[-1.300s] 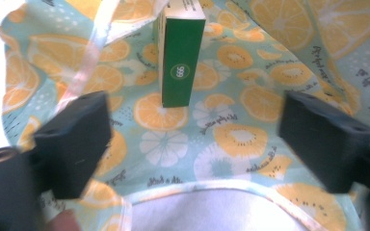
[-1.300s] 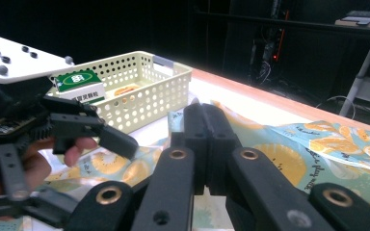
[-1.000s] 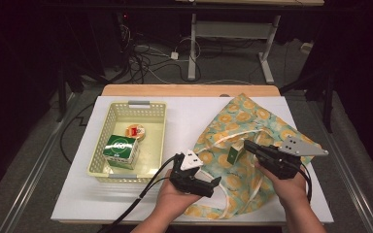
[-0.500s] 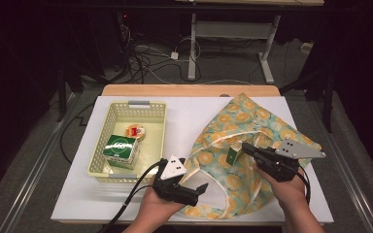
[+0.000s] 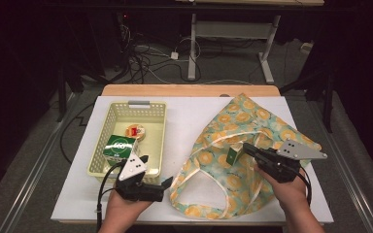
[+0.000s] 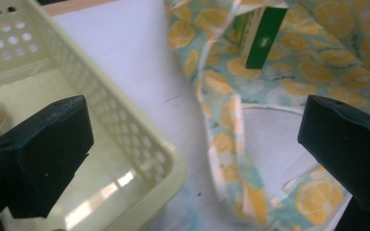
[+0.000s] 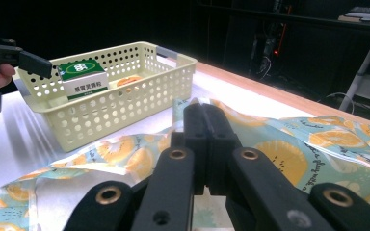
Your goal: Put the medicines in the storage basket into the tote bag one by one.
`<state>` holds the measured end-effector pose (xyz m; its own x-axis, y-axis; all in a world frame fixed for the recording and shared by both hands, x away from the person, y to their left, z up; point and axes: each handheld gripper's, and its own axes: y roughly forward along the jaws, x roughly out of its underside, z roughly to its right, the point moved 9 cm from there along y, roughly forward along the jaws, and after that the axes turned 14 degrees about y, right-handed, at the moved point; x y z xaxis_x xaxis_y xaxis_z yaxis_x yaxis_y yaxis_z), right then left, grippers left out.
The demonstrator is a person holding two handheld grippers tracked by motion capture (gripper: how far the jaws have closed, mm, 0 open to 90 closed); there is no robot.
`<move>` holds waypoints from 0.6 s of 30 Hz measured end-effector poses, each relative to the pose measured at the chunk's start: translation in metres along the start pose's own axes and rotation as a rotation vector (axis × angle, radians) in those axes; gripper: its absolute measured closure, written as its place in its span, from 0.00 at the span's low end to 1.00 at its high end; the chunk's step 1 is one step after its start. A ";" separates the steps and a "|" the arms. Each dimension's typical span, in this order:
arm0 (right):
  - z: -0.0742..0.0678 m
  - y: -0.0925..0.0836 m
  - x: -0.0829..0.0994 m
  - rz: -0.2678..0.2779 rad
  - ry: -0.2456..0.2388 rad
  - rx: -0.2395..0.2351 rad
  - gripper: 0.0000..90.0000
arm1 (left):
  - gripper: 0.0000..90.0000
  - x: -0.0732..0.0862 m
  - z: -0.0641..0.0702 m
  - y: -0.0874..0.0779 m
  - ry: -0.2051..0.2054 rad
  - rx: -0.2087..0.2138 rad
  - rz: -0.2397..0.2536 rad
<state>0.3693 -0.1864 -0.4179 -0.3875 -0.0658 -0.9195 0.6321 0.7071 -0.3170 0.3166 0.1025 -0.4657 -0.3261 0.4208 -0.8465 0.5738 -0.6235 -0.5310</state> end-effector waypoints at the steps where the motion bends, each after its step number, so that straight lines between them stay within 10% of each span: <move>1: 0.000 0.000 0.000 0.002 0.000 0.000 1.00 | 0.00 0.002 -0.006 -0.003 -0.019 0.000 0.000; 18: 0.001 0.001 0.001 -0.003 -0.002 -0.002 1.00 | 0.00 0.036 -0.077 -0.039 -0.102 -0.207 -0.050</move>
<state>0.3701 -0.1865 -0.4190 -0.3881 -0.0698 -0.9190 0.6295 0.7082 -0.3197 0.3399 0.1927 -0.4722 -0.4267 0.3724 -0.8242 0.6934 -0.4504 -0.5625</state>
